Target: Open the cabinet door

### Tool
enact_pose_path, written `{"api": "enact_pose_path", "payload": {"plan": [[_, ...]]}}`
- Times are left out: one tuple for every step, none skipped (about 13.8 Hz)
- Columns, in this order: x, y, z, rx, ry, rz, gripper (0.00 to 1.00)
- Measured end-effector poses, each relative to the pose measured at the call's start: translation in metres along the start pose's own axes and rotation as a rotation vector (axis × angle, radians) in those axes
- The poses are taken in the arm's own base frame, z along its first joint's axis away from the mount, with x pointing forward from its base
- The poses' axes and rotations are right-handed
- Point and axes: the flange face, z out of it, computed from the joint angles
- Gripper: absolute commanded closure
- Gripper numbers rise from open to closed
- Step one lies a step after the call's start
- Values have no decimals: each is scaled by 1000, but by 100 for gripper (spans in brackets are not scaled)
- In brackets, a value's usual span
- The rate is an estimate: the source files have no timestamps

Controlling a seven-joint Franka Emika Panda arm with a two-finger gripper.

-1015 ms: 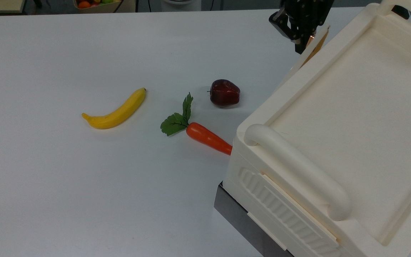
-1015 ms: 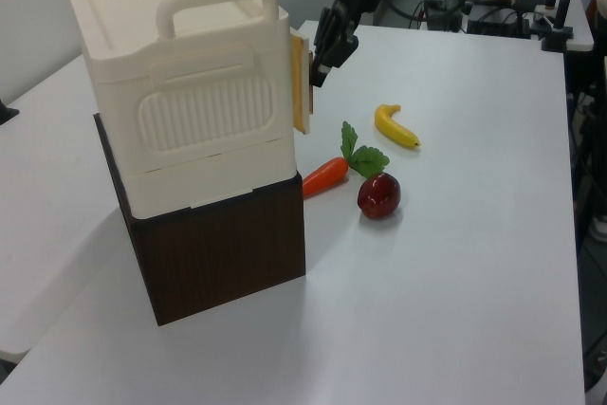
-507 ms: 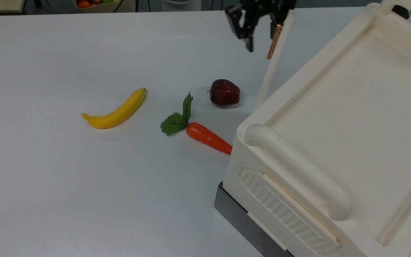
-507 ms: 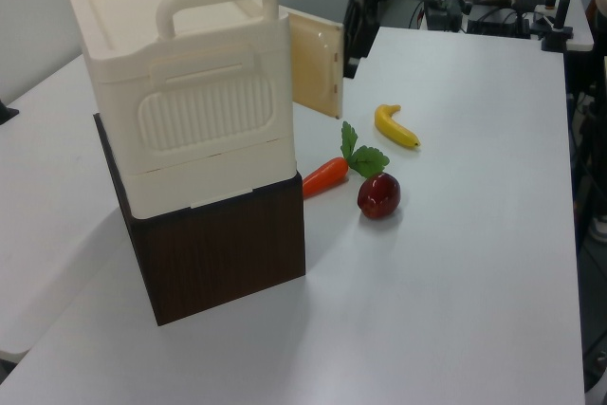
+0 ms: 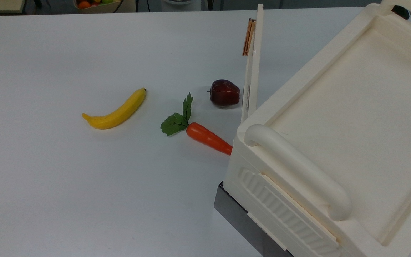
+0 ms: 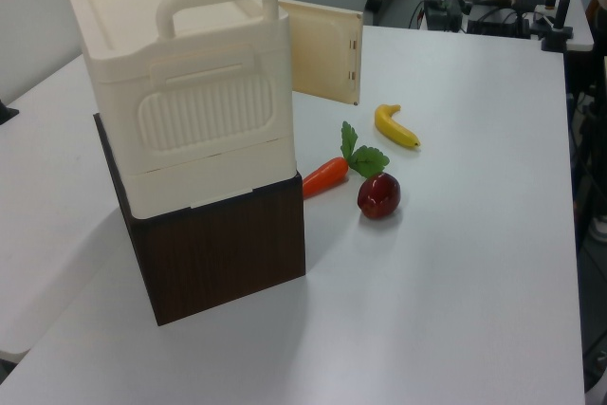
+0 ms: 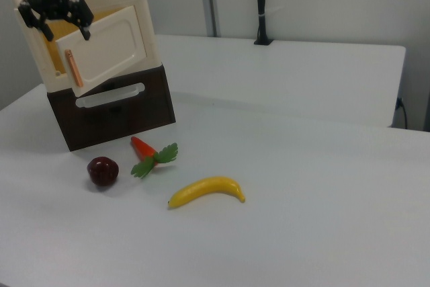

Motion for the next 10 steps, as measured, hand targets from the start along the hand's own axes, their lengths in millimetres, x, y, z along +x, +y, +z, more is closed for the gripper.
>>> {"api": "enact_pose_path", "payload": {"plan": [[-1, -3, -16, -2, 12, -4, 0], [-2, -5, -22, -3, 20, -7, 0], [-1, -7, -25, -2, 26, -9, 0], [-1, -10, -25, 0, 26, -7, 0], [0, -15, -23, 4, 24, 1, 0], [2, -21, -22, 9, 34, 3, 0], [6, -31, -21, 17, 51, 5, 0], [11, -51, -19, 31, 74, 17, 0], [13, -63, -16, 41, 81, 26, 0], [15, -74, -12, 50, 82, 37, 0]]}}
